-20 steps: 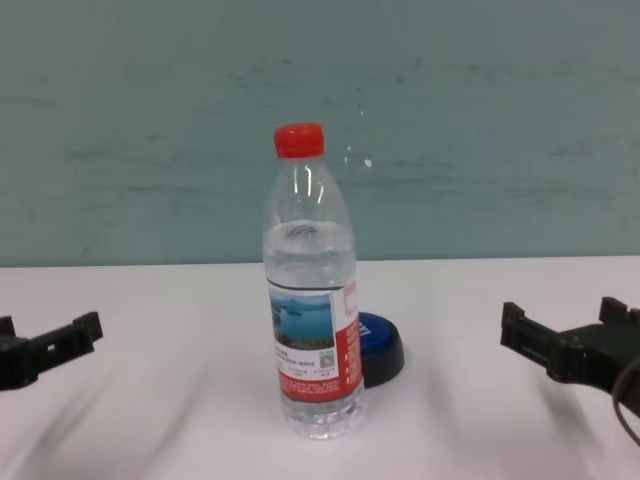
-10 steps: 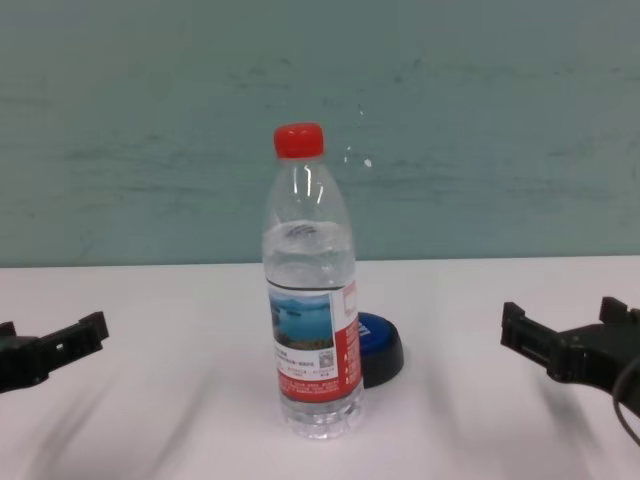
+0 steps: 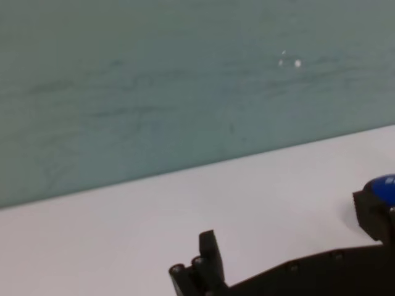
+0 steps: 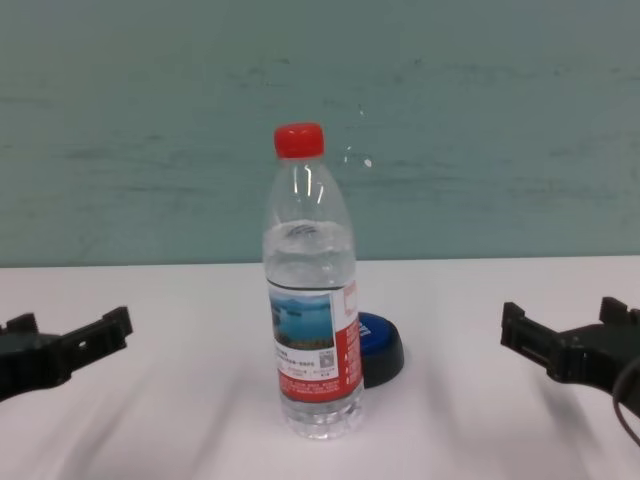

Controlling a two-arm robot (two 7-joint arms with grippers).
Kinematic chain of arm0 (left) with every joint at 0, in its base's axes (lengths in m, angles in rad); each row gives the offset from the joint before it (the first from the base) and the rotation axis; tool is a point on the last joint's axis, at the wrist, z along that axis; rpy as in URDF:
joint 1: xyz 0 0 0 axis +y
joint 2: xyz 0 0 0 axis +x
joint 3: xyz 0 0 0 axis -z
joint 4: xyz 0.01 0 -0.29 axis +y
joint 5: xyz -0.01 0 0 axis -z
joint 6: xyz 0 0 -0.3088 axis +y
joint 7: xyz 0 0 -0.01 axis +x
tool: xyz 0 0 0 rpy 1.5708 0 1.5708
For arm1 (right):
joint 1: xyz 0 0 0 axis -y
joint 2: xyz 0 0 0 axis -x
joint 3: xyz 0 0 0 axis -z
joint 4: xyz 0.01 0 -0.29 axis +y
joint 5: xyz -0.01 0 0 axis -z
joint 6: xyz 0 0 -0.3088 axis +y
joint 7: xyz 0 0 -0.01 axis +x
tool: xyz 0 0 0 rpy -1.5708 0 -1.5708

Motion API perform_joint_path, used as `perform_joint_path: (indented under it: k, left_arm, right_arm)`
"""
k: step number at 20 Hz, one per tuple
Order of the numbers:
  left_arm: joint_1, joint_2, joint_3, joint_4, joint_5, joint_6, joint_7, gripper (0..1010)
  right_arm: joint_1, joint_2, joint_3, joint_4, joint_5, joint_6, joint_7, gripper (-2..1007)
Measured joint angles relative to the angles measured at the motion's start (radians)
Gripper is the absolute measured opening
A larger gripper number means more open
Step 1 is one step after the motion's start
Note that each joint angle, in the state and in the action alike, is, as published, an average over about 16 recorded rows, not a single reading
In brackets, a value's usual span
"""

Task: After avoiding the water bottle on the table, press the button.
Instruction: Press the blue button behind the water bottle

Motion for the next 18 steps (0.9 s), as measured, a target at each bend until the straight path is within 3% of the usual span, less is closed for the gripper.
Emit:
perform_joint_path:
  k: [10,18]
  left_arm:
    - [0.012,-0.003,0.015,-0.001,0.058,-0.07,-0.007,1000]
    - [-0.007,-0.009,0.029,0.019,0.088,-0.073,-0.013,1000]
  right_arm:
    - [0.0,0.0,0.0,0.0,0.0,0.0,0.0,1004]
    - [0.0,0.0,0.0,0.0,0.0,0.0,0.0,1004]
